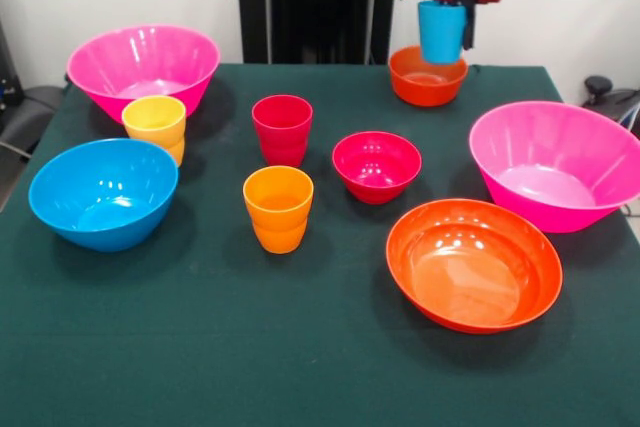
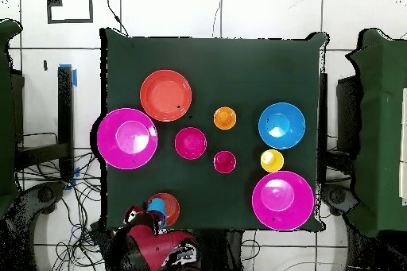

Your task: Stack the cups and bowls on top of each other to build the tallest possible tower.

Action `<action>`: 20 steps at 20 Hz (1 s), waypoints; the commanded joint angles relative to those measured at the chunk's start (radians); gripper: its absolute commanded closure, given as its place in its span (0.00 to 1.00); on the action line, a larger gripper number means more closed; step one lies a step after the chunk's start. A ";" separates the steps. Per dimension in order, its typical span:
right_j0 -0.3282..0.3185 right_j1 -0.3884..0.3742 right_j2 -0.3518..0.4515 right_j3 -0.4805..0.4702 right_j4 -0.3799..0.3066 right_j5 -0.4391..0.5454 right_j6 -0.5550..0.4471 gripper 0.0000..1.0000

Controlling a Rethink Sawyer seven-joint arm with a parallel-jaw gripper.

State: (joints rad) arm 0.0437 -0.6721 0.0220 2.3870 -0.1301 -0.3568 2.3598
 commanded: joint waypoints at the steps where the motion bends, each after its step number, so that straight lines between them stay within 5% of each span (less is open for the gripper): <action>1: -0.023 -0.099 0.137 -0.140 0.004 0.195 0.038 1.00; 5: 0.009 -0.078 0.101 -0.163 0.002 0.190 0.034 1.00; 10: 0.092 0.138 -0.063 -0.225 0.002 0.212 -0.017 1.00; 20: 0.103 0.105 -0.085 -0.142 -0.003 0.303 0.038 1.00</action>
State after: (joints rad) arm 0.1301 -0.6120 -0.0794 2.2591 -0.1308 -0.1787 2.3598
